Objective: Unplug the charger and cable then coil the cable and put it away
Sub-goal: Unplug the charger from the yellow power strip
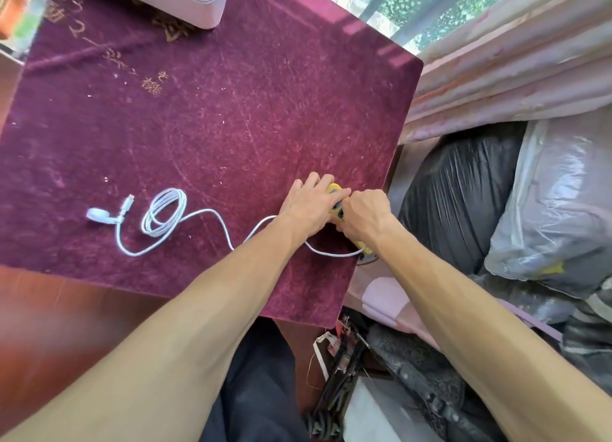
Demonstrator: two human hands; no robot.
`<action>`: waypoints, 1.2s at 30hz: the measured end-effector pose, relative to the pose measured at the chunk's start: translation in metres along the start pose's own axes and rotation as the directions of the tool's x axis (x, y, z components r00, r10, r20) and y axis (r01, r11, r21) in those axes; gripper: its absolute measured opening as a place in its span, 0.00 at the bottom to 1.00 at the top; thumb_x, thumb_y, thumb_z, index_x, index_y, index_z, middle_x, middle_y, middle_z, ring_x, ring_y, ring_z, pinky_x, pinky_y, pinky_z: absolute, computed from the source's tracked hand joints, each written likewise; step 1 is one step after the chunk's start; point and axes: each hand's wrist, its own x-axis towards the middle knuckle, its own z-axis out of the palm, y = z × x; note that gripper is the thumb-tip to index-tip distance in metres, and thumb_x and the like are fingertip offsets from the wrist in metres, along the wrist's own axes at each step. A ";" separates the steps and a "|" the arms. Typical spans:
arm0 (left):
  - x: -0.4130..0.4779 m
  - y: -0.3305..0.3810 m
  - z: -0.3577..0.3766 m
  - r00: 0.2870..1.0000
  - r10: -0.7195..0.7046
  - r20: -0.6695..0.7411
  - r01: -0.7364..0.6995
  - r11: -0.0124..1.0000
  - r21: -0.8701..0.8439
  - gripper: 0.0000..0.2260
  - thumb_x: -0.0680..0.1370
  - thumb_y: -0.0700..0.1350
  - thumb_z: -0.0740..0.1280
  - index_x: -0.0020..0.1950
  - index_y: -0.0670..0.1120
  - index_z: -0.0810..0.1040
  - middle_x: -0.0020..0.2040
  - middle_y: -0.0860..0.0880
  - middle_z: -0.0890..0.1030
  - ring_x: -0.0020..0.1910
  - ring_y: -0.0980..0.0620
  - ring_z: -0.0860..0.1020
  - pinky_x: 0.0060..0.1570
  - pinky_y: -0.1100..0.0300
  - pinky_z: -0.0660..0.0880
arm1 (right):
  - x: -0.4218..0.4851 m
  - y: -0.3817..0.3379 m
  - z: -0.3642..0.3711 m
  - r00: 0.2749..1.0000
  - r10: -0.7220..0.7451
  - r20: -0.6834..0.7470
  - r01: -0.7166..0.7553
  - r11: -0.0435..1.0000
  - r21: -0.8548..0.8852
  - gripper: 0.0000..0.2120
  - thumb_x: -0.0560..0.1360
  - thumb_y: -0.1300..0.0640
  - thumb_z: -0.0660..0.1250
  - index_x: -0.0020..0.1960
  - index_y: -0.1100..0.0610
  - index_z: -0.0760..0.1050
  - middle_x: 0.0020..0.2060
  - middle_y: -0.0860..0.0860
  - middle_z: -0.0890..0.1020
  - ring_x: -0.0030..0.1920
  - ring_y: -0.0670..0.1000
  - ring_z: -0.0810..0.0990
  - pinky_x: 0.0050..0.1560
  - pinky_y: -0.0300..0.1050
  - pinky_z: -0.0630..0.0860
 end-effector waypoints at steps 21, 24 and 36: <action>0.000 0.012 0.005 0.996 -0.084 -0.009 0.084 0.995 0.053 0.30 0.81 0.48 0.67 0.79 0.62 0.59 0.70 0.48 0.68 0.62 0.45 0.69 0.56 0.47 0.69 | -0.010 0.014 0.020 0.994 -0.015 -0.104 0.029 0.991 0.132 0.28 0.84 0.36 0.56 0.57 0.57 0.83 0.52 0.54 0.88 0.53 0.56 0.88 0.42 0.47 0.69; 0.000 0.012 0.008 0.996 -0.089 -0.018 0.090 0.994 0.064 0.30 0.81 0.48 0.67 0.79 0.62 0.59 0.69 0.48 0.68 0.62 0.45 0.69 0.57 0.48 0.69 | -0.008 0.015 0.017 0.996 -0.034 -0.077 0.044 0.991 0.128 0.27 0.84 0.37 0.56 0.57 0.58 0.82 0.53 0.54 0.88 0.54 0.57 0.87 0.43 0.47 0.69; -0.050 0.035 -0.053 0.962 -0.241 0.125 0.268 0.916 -0.300 0.27 0.81 0.47 0.64 0.79 0.51 0.62 0.67 0.45 0.76 0.65 0.42 0.73 0.63 0.46 0.72 | -0.100 0.010 0.020 0.946 0.294 0.134 -0.278 0.529 0.802 0.25 0.81 0.36 0.63 0.60 0.58 0.77 0.55 0.58 0.84 0.54 0.62 0.84 0.47 0.53 0.76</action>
